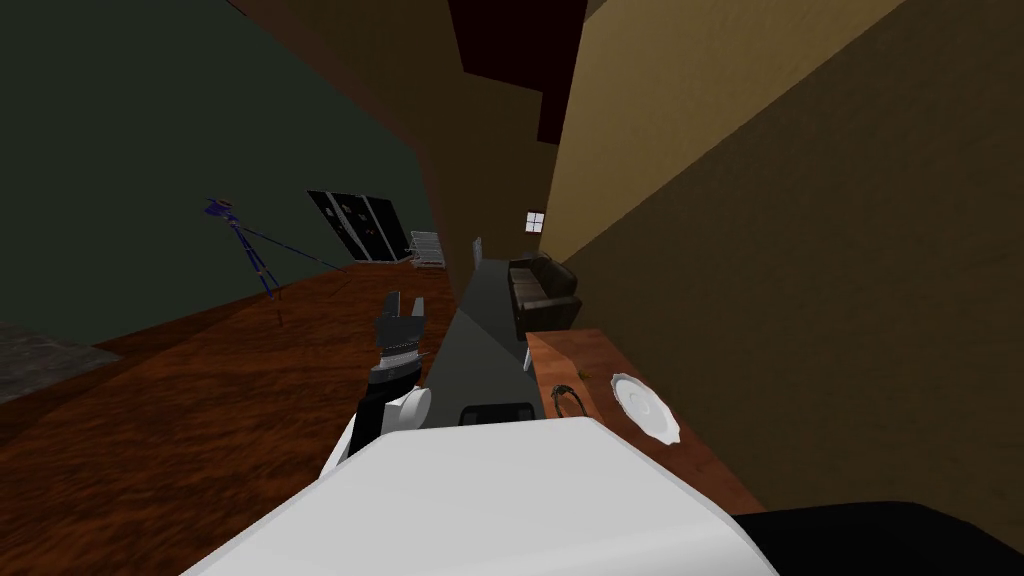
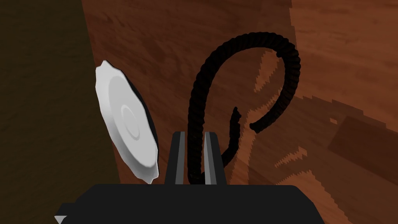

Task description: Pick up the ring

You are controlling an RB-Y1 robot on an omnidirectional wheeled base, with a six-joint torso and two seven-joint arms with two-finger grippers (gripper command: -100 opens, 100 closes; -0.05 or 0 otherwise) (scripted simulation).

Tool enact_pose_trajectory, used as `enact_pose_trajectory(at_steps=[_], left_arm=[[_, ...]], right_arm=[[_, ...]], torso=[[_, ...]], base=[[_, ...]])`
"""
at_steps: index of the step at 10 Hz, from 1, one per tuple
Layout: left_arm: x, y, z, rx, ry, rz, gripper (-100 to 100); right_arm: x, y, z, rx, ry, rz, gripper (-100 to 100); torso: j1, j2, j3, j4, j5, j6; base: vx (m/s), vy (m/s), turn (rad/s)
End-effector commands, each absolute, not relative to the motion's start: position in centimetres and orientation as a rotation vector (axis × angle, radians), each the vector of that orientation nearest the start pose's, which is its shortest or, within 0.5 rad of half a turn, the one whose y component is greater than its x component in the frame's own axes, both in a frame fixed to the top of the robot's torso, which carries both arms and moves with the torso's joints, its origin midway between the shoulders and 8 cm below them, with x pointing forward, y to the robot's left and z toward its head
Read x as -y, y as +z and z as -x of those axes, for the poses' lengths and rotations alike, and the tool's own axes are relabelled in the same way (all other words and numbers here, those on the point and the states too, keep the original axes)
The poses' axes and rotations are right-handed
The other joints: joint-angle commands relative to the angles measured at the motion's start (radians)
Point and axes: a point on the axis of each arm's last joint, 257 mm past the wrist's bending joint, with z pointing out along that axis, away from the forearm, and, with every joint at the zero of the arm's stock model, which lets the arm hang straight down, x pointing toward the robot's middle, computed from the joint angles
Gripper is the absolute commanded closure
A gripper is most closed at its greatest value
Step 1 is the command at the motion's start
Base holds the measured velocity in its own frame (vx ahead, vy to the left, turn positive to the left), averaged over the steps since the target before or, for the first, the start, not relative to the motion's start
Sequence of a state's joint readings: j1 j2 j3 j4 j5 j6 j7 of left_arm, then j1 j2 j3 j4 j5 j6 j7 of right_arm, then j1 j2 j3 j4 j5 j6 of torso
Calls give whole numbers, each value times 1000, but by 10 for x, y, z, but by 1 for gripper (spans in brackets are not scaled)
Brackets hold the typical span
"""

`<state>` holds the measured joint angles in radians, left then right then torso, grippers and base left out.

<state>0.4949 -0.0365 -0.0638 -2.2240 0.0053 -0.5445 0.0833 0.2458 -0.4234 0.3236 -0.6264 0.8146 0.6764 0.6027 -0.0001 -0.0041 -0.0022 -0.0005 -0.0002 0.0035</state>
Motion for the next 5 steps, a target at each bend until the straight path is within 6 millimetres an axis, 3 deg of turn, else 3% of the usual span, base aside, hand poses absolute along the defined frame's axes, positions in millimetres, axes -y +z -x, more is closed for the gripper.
enact_pose_trajectory(at_steps=[1,2,3,5], left_arm=[[-262,10,-350,-558,-1446,732,0],[-262,10,-350,-558,-1446,732,0],[-262,10,-350,-558,-1446,732,0],[-262,10,-350,-558,-1447,732,0]], right_arm=[[578,-591,-29,-2873,-1267,135,100],[578,-591,-29,-2873,-1267,135,0],[580,-589,-27,-2874,-1265,132,100],[599,-581,-17,-2877,-1265,138,100]], torso=[[0,0,0,0,0,0],[0,0,0,0,0,0],[0,0,0,0,0,0],[8,-2,-1,0,1,0]], base=[[0,0,0],[0,0,0],[9,43,-15],[48,154,-26]])
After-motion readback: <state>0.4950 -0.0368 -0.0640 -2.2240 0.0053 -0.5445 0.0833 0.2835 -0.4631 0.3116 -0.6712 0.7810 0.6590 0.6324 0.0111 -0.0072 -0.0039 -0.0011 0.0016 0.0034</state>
